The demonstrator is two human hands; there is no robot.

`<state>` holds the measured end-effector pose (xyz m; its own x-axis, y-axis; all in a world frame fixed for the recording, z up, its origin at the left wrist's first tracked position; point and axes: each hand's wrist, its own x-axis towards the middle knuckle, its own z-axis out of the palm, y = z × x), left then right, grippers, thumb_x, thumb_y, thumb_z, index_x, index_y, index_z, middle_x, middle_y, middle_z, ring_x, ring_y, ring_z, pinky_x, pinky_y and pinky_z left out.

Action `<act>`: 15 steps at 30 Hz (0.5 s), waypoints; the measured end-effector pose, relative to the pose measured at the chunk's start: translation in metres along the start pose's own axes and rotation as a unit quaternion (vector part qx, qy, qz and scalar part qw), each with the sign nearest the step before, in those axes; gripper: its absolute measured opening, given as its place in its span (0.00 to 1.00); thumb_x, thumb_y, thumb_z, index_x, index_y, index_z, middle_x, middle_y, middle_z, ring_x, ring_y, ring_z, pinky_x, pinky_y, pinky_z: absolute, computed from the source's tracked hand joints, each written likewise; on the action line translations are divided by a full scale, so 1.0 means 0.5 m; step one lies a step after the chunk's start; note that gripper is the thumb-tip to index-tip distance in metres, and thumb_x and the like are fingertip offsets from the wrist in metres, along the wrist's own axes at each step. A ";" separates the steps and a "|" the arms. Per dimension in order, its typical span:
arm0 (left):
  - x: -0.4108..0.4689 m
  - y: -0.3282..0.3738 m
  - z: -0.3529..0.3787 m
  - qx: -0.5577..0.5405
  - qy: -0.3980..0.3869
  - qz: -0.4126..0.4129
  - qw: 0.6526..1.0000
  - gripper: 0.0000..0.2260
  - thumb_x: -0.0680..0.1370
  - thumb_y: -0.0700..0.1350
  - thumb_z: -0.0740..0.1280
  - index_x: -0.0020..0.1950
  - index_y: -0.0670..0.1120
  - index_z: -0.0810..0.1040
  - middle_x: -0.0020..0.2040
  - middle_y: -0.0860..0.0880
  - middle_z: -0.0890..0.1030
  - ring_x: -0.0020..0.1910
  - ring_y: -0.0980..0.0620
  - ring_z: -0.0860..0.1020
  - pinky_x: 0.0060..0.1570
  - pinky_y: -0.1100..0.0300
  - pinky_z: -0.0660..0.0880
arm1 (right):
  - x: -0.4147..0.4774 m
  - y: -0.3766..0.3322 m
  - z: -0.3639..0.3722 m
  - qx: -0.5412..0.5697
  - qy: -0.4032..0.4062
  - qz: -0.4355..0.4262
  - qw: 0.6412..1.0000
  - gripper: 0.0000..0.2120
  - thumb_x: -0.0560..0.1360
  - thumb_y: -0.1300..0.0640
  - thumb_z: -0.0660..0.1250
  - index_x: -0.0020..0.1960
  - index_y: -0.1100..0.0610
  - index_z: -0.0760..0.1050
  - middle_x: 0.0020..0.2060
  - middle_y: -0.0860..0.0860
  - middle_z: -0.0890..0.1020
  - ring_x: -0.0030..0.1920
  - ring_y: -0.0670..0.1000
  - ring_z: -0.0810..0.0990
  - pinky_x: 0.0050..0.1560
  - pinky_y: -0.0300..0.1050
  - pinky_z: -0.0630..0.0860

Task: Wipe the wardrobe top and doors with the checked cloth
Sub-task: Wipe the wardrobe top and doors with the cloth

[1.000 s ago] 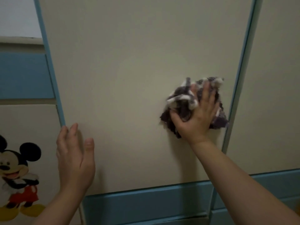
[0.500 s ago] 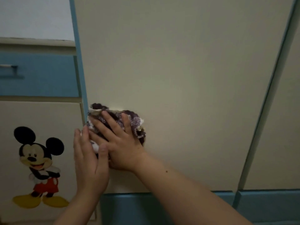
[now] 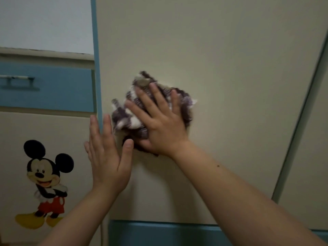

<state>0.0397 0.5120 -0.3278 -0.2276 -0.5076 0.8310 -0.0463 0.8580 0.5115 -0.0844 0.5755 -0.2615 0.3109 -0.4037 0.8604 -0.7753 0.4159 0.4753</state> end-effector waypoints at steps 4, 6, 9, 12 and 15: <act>0.030 0.022 0.015 0.014 -0.014 -0.016 1.000 0.32 0.73 0.64 0.46 0.75 0.53 0.52 0.77 0.45 0.46 0.75 0.48 0.46 0.71 0.44 0.43 | -0.008 0.115 -0.052 -0.046 0.031 0.058 0.997 0.32 0.68 0.36 0.63 0.68 0.48 0.71 0.70 0.54 0.69 0.71 0.60 0.63 0.69 0.65 0.52; 0.042 0.031 0.018 0.020 -0.004 -0.020 1.000 0.33 0.72 0.64 0.45 0.76 0.52 0.53 0.77 0.45 0.47 0.75 0.47 0.47 0.71 0.46 0.44 | -0.024 0.173 -0.078 -0.065 0.039 0.101 0.992 0.32 0.70 0.34 0.60 0.69 0.48 0.69 0.70 0.54 0.68 0.72 0.60 0.62 0.69 0.64 0.52; 0.057 0.045 0.021 -0.010 0.028 -0.058 0.998 0.36 0.70 0.66 0.46 0.76 0.50 0.54 0.77 0.44 0.48 0.75 0.46 0.48 0.71 0.48 0.46 | -0.060 0.260 -0.122 -0.060 0.056 0.190 0.978 0.33 0.71 0.33 0.59 0.70 0.48 0.67 0.72 0.54 0.65 0.73 0.59 0.58 0.70 0.64 0.48; 0.069 0.054 0.022 -0.043 0.058 -0.091 0.993 0.39 0.68 0.66 0.47 0.75 0.48 0.56 0.76 0.42 0.50 0.74 0.44 0.49 0.71 0.51 0.47 | -0.097 0.325 -0.156 -0.056 0.063 0.267 0.960 0.35 0.70 0.33 0.60 0.72 0.50 0.65 0.73 0.53 0.62 0.74 0.58 0.55 0.70 0.64 0.46; 0.081 0.060 0.023 -0.062 0.080 -0.100 0.990 0.39 0.68 0.66 0.48 0.74 0.46 0.58 0.75 0.40 0.53 0.73 0.41 0.53 0.70 0.49 0.50 | -0.116 0.357 -0.176 -0.055 0.086 0.323 0.941 0.36 0.69 0.33 0.60 0.72 0.49 0.63 0.74 0.53 0.61 0.75 0.57 0.54 0.70 0.65 0.46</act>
<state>0.0181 0.5182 -0.2815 -0.0684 -0.6808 0.7293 0.0471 0.7279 0.6840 -0.1925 0.7447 -0.2106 -0.1144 0.0957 0.9888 -0.7749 0.6143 -0.1491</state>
